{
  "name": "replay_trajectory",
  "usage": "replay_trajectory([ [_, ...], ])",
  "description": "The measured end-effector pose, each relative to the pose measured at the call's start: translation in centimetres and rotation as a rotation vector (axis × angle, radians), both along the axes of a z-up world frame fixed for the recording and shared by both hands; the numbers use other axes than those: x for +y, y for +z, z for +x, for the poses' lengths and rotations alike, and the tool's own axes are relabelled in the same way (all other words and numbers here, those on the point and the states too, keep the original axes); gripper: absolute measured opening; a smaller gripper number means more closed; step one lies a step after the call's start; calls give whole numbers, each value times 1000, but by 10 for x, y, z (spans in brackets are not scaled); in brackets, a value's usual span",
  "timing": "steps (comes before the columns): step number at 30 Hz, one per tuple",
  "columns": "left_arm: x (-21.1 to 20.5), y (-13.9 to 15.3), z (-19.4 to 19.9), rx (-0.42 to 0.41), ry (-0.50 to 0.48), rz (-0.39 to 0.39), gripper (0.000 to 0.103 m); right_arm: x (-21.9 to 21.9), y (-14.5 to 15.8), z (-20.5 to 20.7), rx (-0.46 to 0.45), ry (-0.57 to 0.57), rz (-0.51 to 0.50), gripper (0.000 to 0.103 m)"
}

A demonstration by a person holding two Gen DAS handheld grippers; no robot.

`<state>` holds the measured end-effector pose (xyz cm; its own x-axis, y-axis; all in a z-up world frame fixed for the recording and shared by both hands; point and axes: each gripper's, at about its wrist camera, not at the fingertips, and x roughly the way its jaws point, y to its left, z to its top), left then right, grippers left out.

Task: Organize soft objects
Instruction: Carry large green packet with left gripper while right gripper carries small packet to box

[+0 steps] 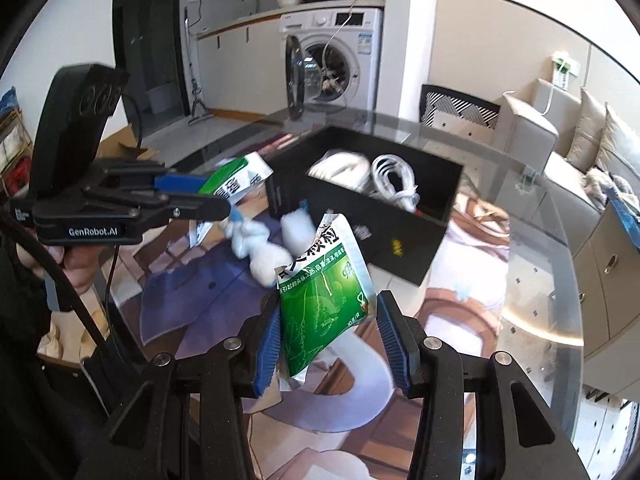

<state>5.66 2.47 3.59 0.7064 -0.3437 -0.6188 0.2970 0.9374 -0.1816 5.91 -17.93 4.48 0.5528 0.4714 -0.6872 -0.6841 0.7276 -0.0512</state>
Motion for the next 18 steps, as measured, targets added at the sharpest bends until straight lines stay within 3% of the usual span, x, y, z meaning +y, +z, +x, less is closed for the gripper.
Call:
replay_trajectory([
  [18,-1,25,31,-38,77,-48,33,-17,37,29,-74,-106,106,46],
])
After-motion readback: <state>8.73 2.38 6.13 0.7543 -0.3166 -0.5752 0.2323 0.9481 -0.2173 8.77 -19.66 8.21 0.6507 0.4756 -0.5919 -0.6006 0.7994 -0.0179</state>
